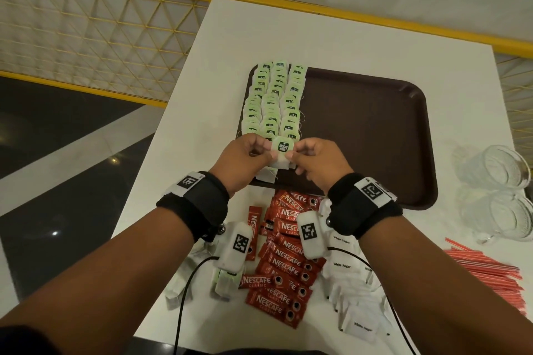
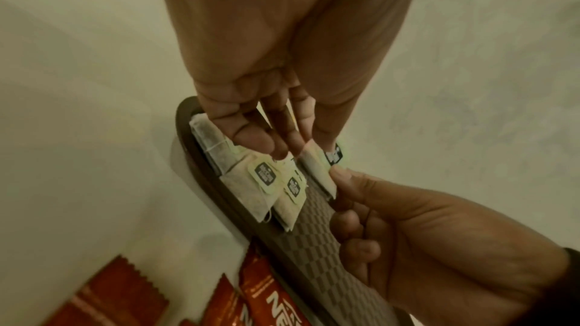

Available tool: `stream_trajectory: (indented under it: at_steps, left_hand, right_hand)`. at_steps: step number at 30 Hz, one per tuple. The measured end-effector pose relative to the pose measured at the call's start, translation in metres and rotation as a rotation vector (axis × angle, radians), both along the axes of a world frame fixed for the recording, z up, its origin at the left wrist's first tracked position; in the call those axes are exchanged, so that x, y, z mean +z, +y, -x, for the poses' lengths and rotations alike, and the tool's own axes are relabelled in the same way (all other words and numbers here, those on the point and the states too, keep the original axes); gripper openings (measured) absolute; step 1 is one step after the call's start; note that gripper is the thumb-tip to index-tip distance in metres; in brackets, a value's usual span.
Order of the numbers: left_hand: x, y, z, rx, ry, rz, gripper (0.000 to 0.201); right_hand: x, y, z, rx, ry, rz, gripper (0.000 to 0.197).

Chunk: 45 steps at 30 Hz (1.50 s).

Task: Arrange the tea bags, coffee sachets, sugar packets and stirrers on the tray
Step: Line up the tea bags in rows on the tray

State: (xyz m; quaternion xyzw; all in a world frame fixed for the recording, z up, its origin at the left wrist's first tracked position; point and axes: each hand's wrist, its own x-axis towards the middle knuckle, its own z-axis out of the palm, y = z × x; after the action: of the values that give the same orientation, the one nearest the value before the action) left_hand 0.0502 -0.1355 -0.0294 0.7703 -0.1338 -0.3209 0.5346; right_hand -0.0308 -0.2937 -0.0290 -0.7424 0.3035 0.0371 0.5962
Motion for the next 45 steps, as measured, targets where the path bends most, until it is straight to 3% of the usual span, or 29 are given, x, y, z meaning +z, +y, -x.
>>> stream_trajectory:
  at_steps: [3,7,16,20,25,29,32,38,45]
  left_hand:
    - [0.0,0.008,-0.003,-0.003,-0.051,-0.067,0.018]
    - [0.005,0.025,-0.008,0.012,0.001,-0.087,0.015]
    - [0.014,0.09,-0.008,-0.013,0.019,-0.172,0.013]
    - [0.017,0.125,-0.003,-0.1,-0.056,-0.25,0.01]
    - [0.013,0.167,0.018,-0.263,-0.205,-0.368,0.009]
    - [-0.003,0.19,0.034,-0.35,-0.295,-0.466,0.01]
    - [-0.014,0.199,0.045,-0.37,-0.382,-0.549,0.025]
    - [-0.019,0.177,0.053,-0.237,-0.452,-0.787,0.044]
    - [-0.023,0.157,0.056,-0.357,-0.445,-0.83,0.053]
  right_hand:
    - [-0.009,-0.007,0.004,-0.021,0.086,0.043,0.018]
    - [-0.018,-0.011,0.004,0.0,0.222,0.105,0.017]
    - [-0.02,-0.003,-0.007,0.007,0.304,0.231,0.019]
    - [-0.011,0.002,-0.004,0.079,0.327,0.458,0.027]
    - [0.019,0.043,0.018,0.331,0.16,0.571,0.021]
    - [0.027,0.091,0.041,0.739,0.215,0.555,0.018]
    - [0.016,0.121,0.054,0.98,0.267,0.617,0.024]
    - [-0.005,0.16,0.07,1.136,0.225,0.762,0.057]
    - [-0.003,0.174,0.065,1.202,0.19,0.924,0.047]
